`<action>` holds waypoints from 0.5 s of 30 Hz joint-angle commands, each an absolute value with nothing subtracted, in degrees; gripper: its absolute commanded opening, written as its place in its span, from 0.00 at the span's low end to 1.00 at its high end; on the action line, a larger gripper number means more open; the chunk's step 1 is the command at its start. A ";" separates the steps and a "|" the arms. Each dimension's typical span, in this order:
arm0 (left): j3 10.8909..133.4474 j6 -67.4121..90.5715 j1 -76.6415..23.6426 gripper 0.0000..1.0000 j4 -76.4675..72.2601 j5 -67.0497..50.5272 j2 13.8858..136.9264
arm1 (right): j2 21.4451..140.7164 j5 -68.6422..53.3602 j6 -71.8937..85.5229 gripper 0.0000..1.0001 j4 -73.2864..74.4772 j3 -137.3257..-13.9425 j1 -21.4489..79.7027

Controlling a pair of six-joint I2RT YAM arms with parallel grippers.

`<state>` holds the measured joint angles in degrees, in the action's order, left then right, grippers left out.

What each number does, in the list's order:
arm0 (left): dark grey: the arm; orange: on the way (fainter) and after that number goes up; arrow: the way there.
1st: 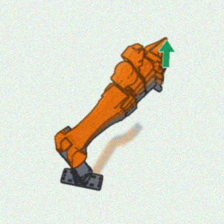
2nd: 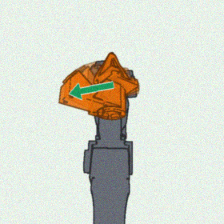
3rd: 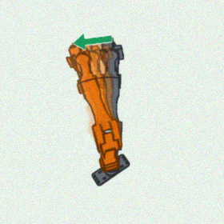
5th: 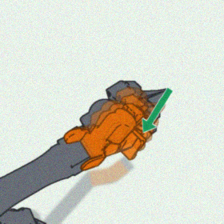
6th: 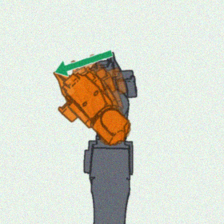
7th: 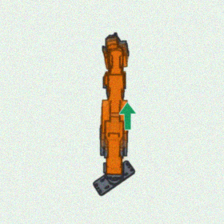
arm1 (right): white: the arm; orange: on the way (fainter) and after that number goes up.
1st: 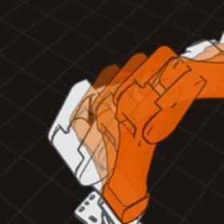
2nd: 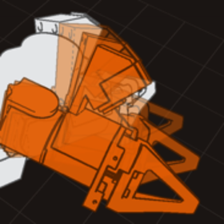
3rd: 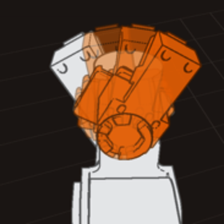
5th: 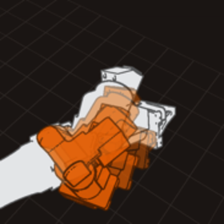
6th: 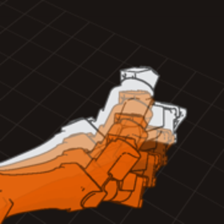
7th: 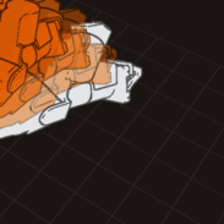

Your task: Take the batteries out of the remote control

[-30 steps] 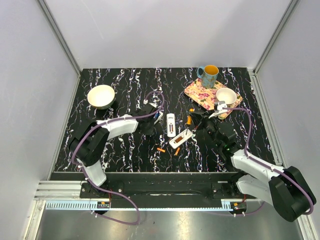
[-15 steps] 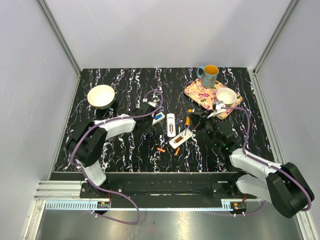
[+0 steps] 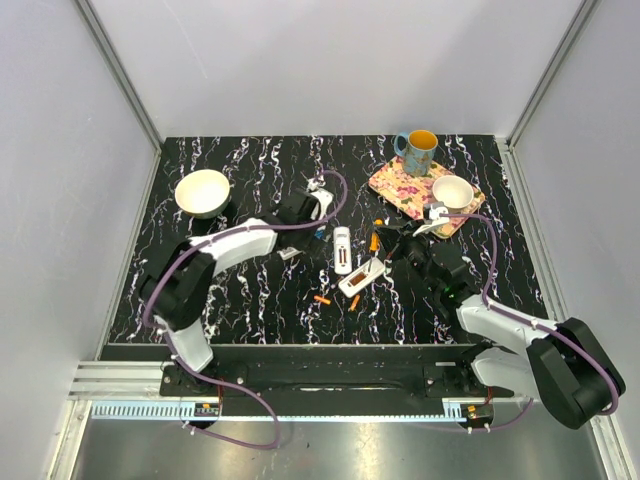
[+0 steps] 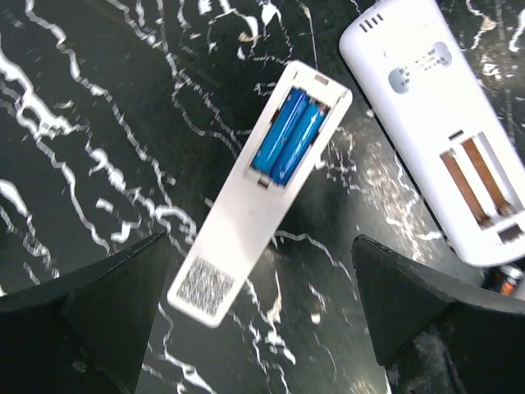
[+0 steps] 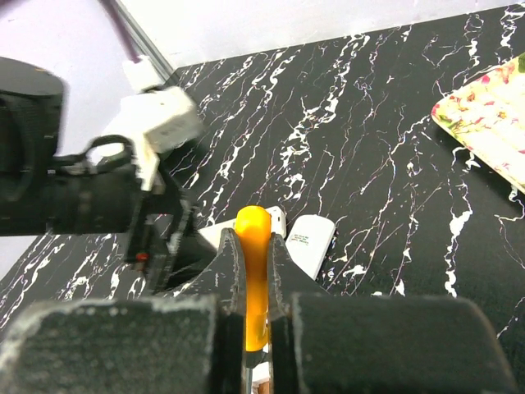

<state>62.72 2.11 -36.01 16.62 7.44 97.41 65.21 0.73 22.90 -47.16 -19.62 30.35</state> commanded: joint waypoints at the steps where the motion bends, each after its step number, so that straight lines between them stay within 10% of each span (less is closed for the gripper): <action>1: 68.81 -5.80 -35.25 0.96 16.78 5.80 105.28 | 63.72 0.18 22.50 0.00 -49.92 -20.74 30.41; 7: 73.12 -5.10 -32.88 0.88 18.37 1.59 111.27 | 61.09 1.40 21.36 0.00 -48.25 -20.13 30.32; 15: 69.62 -2.91 -32.52 0.38 18.46 -4.04 109.78 | 61.96 0.62 21.27 0.00 -48.51 -20.13 30.32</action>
